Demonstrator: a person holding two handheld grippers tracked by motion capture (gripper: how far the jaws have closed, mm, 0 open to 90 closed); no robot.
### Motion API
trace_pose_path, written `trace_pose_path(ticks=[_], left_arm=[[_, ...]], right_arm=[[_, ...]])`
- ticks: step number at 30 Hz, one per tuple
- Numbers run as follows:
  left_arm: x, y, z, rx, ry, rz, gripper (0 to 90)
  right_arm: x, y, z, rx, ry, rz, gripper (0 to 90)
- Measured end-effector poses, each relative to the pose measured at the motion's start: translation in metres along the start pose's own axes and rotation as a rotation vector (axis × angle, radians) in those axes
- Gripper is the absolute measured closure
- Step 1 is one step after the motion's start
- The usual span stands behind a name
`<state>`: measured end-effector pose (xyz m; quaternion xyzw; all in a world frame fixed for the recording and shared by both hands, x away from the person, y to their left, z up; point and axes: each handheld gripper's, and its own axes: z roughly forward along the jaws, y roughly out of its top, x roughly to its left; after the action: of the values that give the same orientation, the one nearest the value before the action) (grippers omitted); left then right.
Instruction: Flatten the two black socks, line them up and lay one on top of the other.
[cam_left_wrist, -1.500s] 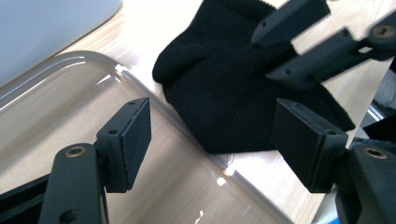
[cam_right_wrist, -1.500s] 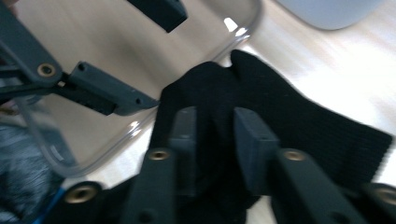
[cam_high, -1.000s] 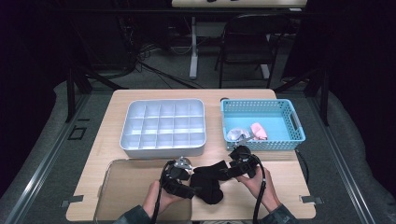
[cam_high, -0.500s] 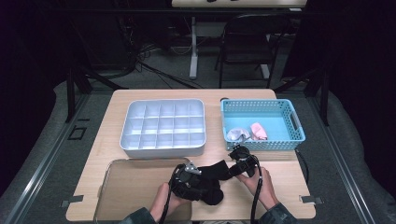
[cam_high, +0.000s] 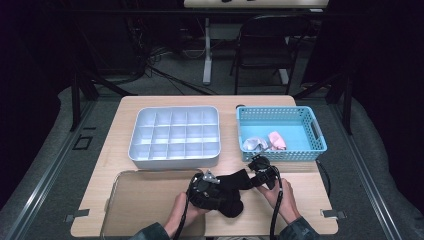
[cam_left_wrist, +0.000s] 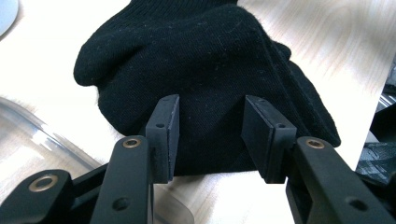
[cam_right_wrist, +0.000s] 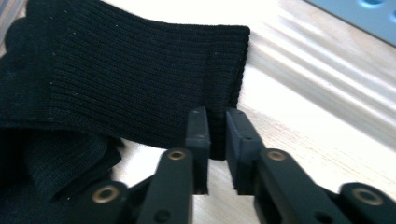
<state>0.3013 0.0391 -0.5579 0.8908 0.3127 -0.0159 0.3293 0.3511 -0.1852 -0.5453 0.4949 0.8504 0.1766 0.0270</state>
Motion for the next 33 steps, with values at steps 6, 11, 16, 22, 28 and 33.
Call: trace_pose_path(ticks=[6,11,16,22,28,33], left_arm=[[0.003,0.0,0.001,-0.007,-0.018,-0.01,56.3],[0.003,0.0,0.0,0.0,-0.018,-0.01,53.1],[0.004,-0.001,-0.01,0.001,-0.006,-0.013,46.3],[0.001,-0.002,-0.034,-0.032,0.038,0.013,38.4],[0.0,-0.003,-0.055,-0.082,0.083,0.027,33.9],[-0.001,-0.002,-0.059,-0.111,0.096,0.03,31.6]], right_arm=[[-0.001,-0.002,-0.02,-0.051,0.019,0.005,84.9],[0.004,-0.002,-0.04,-0.145,0.06,-0.004,84.8],[0.012,-0.002,-0.057,-0.215,0.106,-0.025,84.7],[0.027,-0.001,-0.073,-0.287,0.161,-0.058,84.6],[0.042,0.003,-0.074,-0.317,0.223,-0.084,84.5],[0.056,0.008,-0.068,-0.321,0.254,-0.107,84.5]])
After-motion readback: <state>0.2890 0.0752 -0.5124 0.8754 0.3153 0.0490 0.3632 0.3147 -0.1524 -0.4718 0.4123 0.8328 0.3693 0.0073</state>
